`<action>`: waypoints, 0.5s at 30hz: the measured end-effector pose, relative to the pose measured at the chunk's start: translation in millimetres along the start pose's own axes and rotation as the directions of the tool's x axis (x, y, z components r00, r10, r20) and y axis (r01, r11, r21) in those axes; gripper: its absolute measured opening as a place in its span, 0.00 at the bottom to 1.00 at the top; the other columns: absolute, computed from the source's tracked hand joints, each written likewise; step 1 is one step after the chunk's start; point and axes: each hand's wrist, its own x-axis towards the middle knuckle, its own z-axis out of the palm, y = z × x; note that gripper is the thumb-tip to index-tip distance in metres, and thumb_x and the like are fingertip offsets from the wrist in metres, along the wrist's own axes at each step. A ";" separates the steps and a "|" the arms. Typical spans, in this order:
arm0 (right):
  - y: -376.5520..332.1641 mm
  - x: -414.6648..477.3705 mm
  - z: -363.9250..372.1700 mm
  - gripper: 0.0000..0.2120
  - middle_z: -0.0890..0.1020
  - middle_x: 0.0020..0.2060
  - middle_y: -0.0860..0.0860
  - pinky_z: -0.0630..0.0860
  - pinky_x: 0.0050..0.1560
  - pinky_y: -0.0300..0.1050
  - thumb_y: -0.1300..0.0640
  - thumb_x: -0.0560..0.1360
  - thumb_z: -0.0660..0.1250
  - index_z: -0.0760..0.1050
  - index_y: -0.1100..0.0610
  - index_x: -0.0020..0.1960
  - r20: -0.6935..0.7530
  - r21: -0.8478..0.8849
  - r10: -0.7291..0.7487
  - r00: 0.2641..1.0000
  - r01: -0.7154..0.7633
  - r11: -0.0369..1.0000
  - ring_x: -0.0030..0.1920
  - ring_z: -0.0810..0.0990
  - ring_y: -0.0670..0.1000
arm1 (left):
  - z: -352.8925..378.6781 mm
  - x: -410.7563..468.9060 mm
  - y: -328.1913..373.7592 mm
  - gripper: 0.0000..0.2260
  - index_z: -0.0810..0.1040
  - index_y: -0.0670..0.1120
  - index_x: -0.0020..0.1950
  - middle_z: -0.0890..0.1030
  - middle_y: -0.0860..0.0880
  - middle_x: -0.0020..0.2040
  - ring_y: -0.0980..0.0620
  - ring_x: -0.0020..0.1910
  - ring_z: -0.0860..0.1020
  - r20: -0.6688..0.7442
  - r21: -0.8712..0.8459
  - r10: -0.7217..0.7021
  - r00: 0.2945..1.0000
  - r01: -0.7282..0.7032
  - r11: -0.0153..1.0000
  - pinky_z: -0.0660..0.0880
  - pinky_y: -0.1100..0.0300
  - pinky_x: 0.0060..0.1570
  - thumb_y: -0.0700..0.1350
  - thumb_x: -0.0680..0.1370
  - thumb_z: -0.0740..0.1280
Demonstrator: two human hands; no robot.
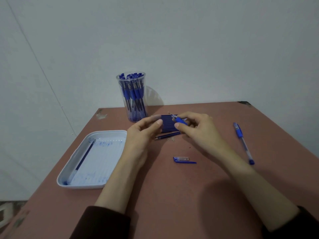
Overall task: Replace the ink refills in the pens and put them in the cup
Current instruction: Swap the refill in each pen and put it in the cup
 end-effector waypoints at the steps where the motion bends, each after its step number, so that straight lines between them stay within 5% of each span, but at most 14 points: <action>1: 0.6 -0.7 0.2 0.06 0.77 0.30 0.47 0.73 0.38 0.46 0.56 0.71 0.72 0.81 0.45 0.42 0.007 -0.056 -0.023 1.000 0.023 0.998 0.31 0.71 0.45 | 0.5 -0.6 2.1 0.06 0.81 0.42 0.49 0.84 0.48 0.39 0.55 0.39 0.81 -0.002 -0.064 -0.021 1.000 0.021 0.998 0.78 0.67 0.43 0.34 0.74 0.68; 8: -0.3 -4.3 1.9 0.09 0.75 0.29 0.44 0.66 0.33 0.31 0.57 0.71 0.72 0.79 0.42 0.42 0.036 -0.213 -0.066 0.997 0.072 0.974 0.30 0.72 0.41 | 3.0 -1.6 4.3 0.07 0.79 0.40 0.50 0.84 0.49 0.37 0.57 0.36 0.82 0.024 -0.208 -0.036 0.999 0.040 0.977 0.78 0.69 0.41 0.32 0.74 0.67; 15: -1.9 -7.4 0.8 0.07 0.78 0.30 0.38 0.68 0.35 0.30 0.56 0.72 0.72 0.83 0.48 0.49 0.052 -0.288 -0.089 0.995 0.100 0.952 0.34 0.76 0.39 | 1.6 -4.2 -0.8 0.10 0.81 0.44 0.51 0.85 0.48 0.43 0.54 0.44 0.83 0.077 0.041 0.033 0.997 -0.037 0.998 0.77 0.67 0.41 0.34 0.73 0.70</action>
